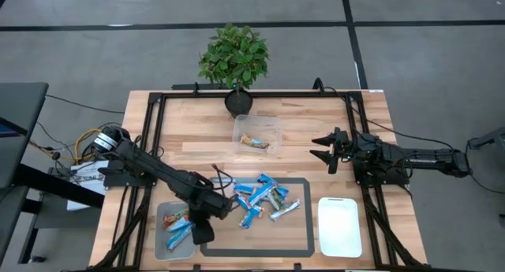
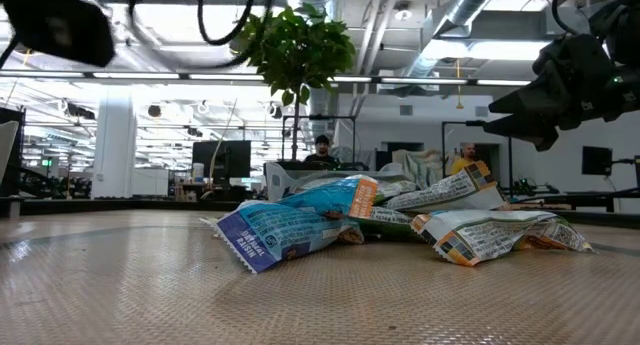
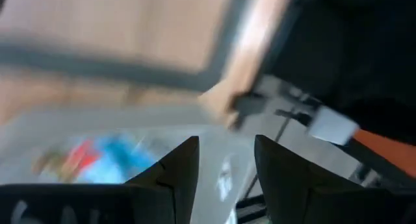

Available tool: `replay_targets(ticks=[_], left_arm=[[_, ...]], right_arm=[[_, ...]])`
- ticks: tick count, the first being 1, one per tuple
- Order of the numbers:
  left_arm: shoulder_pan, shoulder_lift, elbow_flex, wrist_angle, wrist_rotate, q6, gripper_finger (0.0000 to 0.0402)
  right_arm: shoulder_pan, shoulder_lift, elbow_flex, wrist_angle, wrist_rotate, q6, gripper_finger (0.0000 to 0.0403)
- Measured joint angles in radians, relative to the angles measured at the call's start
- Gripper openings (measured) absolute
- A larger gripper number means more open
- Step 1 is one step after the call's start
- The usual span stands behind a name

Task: Pick and place Granola Bars by type
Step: Put the red granola bar into the gray bin

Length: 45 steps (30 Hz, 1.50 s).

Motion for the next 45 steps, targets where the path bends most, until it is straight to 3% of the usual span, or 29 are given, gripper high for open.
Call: replay_targets(ticks=[3, 6, 12, 15, 17, 23, 34, 45], left_arm=[[0.007, 0.000, 0.000, 0.157, -0.010, 0.095, 0.0141], [0.021, 0.004, 0.000, 0.308, -0.106, 0.231, 0.0142], [0.062, 0.005, 0.000, 0.433, -0.492, 0.449, 0.0142], [0.097, 0.025, 0.000, 0.464, -0.680, 0.432, 0.0142], [0.120, 0.054, 0.000, 0.491, -0.740, 0.380, 0.0142], [0.176, 0.151, 0.000, 0.635, -0.642, 0.372, 0.0142], [0.232, 0.216, 0.001, 0.618, -0.701, 0.369, 0.0149], [0.233, 0.221, 0.001, 0.578, -0.673, 0.368, 0.0233]], right_arm=[[0.000, 0.000, 0.000, 0.000, 0.000, 0.000, 0.0240], [0.000, 0.000, 0.000, 0.000, 0.000, 0.000, 0.0240], [0.000, 0.000, 0.000, 0.000, 0.000, 0.000, 0.0240], [0.000, 0.000, 0.000, 0.000, 0.000, 0.000, 0.0240], [0.000, 0.000, 0.000, 0.000, 0.000, 0.000, 0.0240], [0.000, 0.000, 0.000, -0.001, 0.000, 0.000, 0.0240], [0.000, 0.000, 0.000, -0.002, 0.000, 0.000, 0.0240], [0.000, 0.000, 0.000, 0.000, 0.000, 0.000, 0.0240]])
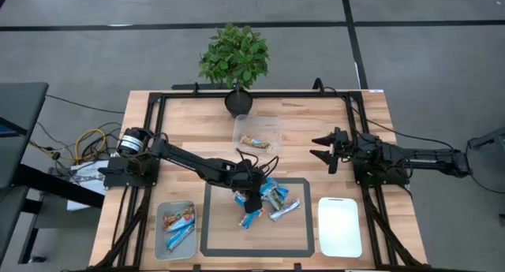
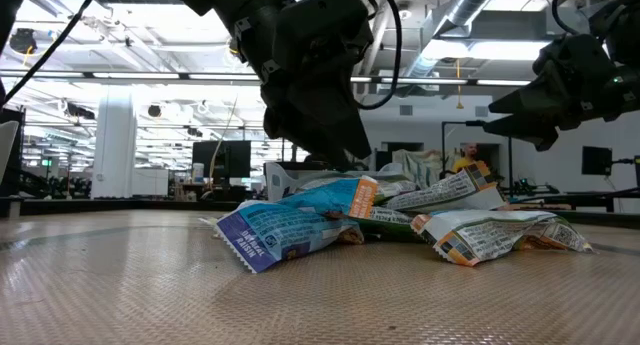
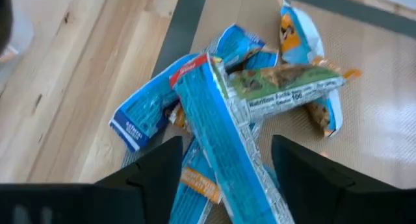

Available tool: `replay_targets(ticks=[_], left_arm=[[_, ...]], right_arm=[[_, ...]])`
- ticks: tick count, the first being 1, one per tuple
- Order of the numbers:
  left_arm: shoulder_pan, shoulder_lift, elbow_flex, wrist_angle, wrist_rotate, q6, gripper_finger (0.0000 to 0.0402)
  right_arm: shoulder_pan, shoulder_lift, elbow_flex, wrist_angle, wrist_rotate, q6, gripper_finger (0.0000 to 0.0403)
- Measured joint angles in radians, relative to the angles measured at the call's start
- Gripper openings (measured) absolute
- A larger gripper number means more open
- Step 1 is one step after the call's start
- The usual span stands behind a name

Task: Pick and place Granola Bars by type
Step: Put the red granola bar into the gray bin

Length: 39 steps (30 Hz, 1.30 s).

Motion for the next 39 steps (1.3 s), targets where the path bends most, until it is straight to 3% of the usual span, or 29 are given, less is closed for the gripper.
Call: replay_targets(ticks=[6, 21, 25, 39], left_arm=[[0.000, 0.031, 0.001, 0.013, 0.023, -0.001, 0.0266], [0.000, 0.082, 0.003, 0.038, -0.031, 0.021, 0.0265], [0.000, 0.082, 0.003, 0.036, -0.033, 0.021, 0.0236], [0.000, 0.082, 0.003, 0.061, 0.013, 0.061, 0.0068]], right_arm=[[0.000, 0.000, 0.000, 0.000, 0.000, 0.000, 0.0240], [0.000, -0.001, 0.000, -0.001, 0.000, 0.000, 0.0240], [0.000, -0.001, 0.000, -0.001, 0.000, 0.000, 0.0240], [0.000, -0.001, 0.000, 0.000, 0.000, 0.000, 0.0240]])
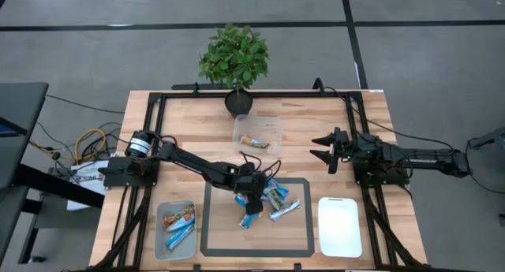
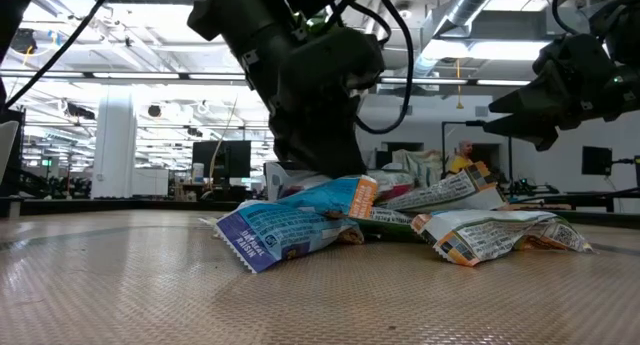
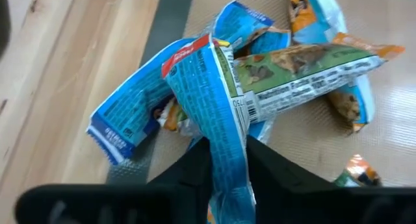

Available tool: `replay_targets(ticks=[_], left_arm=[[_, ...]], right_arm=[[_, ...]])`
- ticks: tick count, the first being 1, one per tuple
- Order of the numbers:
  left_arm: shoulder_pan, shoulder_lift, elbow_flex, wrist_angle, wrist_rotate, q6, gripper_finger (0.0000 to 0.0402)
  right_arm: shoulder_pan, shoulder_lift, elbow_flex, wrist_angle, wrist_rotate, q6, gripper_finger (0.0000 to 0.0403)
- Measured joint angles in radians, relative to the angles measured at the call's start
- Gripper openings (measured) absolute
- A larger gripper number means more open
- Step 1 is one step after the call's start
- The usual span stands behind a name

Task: Pick and place Granola Bars by type
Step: Put the red granola bar into the gray bin

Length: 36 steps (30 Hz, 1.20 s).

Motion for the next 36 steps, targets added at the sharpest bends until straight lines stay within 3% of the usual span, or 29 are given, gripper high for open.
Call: replay_targets(ticks=[5, 12, 16, 24, 27, 31, 36], left_arm=[[-0.002, -0.016, 0.000, 0.007, 0.053, 0.016, 0.0048], [-0.029, -0.107, 0.001, -0.029, 0.141, 0.029, 0.0051], [-0.068, -0.161, 0.001, -0.098, 0.250, -0.025, 0.0052], [-0.185, -0.252, 0.001, -0.303, 0.580, -0.249, 0.0052], [-0.237, -0.282, 0.001, -0.418, 0.647, -0.330, 0.0052], [-0.297, -0.308, 0.001, -0.589, 0.649, -0.457, 0.0052], [-0.340, -0.317, 0.001, -0.730, 0.552, -0.605, 0.0052]], right_arm=[[0.000, 0.000, 0.000, 0.000, 0.000, 0.000, 0.0240], [0.000, 0.000, 0.000, 0.000, 0.000, 0.000, 0.0240], [0.000, 0.000, 0.000, 0.000, 0.000, 0.000, 0.0240], [0.000, 0.000, 0.000, 0.000, 0.000, 0.000, 0.0240], [0.000, 0.000, 0.000, 0.000, 0.000, 0.000, 0.0240], [0.000, 0.000, 0.000, 0.000, 0.000, 0.000, 0.0240], [0.000, 0.000, 0.000, 0.000, 0.000, 0.000, 0.0240]])
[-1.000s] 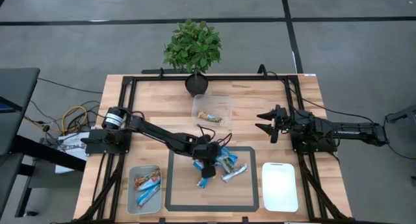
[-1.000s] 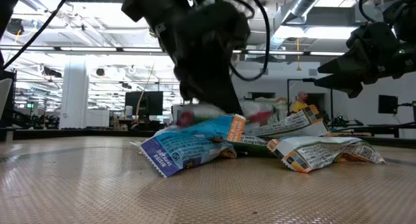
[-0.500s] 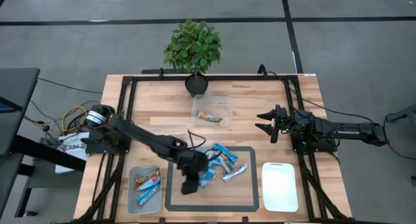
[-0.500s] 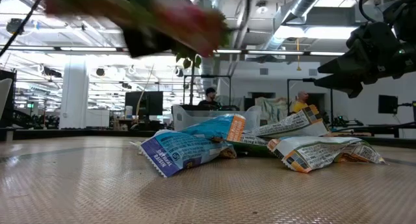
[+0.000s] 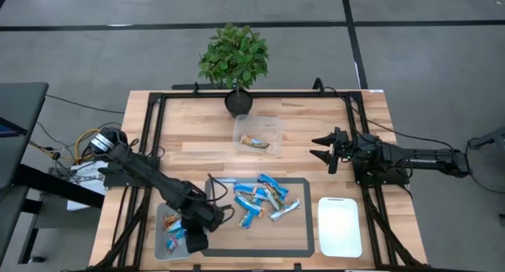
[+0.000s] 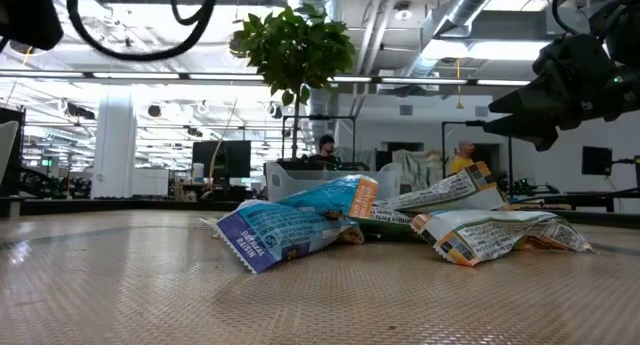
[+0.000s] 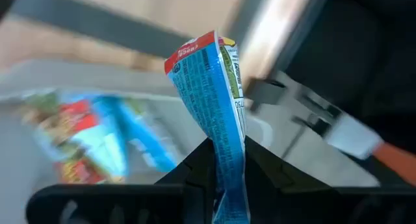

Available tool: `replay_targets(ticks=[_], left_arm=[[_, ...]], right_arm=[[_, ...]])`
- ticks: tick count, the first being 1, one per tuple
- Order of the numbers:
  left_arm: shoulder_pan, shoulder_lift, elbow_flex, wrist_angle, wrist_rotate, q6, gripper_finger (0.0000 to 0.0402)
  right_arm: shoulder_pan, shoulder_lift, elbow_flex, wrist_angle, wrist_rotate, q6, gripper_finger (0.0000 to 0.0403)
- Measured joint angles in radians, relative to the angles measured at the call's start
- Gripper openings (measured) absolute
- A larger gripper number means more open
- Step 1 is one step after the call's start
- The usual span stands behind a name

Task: Pick and place Granola Bars by type
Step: Put the red granola bar into the gray bin

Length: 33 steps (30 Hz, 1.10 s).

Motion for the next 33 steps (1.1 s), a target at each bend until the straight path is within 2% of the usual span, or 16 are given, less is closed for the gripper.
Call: replay_targets(ticks=[4, 14, 26, 33], left_arm=[[-0.010, 0.000, 0.000, -0.073, -0.061, -0.089, 0.0052], [-0.014, -0.038, 0.000, -0.266, -0.073, -0.248, 0.0052], [-0.020, -0.039, -0.001, -0.370, -0.110, -0.263, 0.0054], [-0.021, -0.039, -0.001, -0.386, -0.099, -0.272, 0.0092]], right_arm=[[0.000, 0.000, 0.000, 0.000, 0.000, 0.000, 0.0240], [0.000, 0.000, 0.000, 0.000, 0.000, 0.000, 0.0240], [0.000, 0.000, 0.000, 0.000, 0.000, 0.000, 0.0240], [0.000, 0.000, 0.000, 0.000, 0.000, 0.000, 0.0240]])
